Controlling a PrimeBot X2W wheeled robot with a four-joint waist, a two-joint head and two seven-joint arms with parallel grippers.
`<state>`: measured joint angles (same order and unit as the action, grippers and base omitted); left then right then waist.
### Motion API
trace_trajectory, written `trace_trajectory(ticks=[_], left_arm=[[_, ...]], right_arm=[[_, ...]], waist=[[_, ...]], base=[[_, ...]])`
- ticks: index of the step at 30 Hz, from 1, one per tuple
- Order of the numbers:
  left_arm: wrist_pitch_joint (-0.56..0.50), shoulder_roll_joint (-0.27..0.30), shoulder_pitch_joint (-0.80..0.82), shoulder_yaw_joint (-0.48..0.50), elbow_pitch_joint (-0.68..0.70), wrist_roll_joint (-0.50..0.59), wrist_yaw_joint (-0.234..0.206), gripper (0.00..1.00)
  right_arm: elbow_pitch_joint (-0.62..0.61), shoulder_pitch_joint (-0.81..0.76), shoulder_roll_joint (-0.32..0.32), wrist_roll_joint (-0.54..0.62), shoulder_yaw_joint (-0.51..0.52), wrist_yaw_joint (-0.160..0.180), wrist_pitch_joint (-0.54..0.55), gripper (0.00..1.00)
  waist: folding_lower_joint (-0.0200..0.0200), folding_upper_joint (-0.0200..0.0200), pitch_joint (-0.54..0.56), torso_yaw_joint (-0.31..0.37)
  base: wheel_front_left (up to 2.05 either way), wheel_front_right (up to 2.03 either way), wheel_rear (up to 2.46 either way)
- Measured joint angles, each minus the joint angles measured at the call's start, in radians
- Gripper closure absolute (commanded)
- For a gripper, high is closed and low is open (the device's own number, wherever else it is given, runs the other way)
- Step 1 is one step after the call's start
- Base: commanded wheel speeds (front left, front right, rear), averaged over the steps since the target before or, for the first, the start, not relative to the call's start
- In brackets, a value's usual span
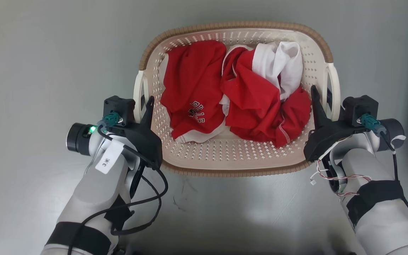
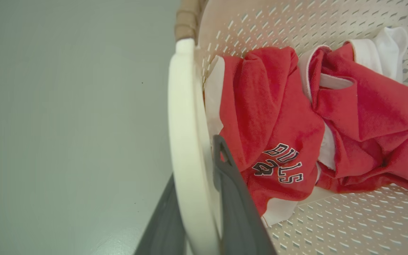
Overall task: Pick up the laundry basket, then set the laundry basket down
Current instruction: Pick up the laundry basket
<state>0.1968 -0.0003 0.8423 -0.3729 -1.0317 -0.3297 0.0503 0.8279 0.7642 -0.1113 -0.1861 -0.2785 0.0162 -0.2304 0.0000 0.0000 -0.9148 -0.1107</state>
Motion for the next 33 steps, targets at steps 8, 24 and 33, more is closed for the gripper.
trace_trajectory(ticks=[8,24,33], left_arm=[[0.000,-0.001,0.000,-0.015,-0.041,-0.042,0.004,1.00],[-0.022,-0.011,-0.016,-0.057,-0.109,-0.117,0.020,1.00],[-0.064,-0.018,-0.032,-0.058,-0.173,-0.139,0.030,1.00]], right_arm=[[0.082,0.015,0.015,0.000,-0.005,-0.008,-0.001,1.00],[0.242,0.028,0.035,-0.009,-0.009,-0.025,0.011,1.00],[0.326,0.030,0.058,-0.017,-0.012,-0.036,0.050,1.00]], waist=[[0.0000,0.0000,0.068,0.011],[-0.0001,0.0000,0.244,0.020],[-0.0001,-0.0001,0.346,0.014]], base=[[0.00,0.00,0.00],[0.00,0.00,0.00],[0.00,0.00,0.00]])
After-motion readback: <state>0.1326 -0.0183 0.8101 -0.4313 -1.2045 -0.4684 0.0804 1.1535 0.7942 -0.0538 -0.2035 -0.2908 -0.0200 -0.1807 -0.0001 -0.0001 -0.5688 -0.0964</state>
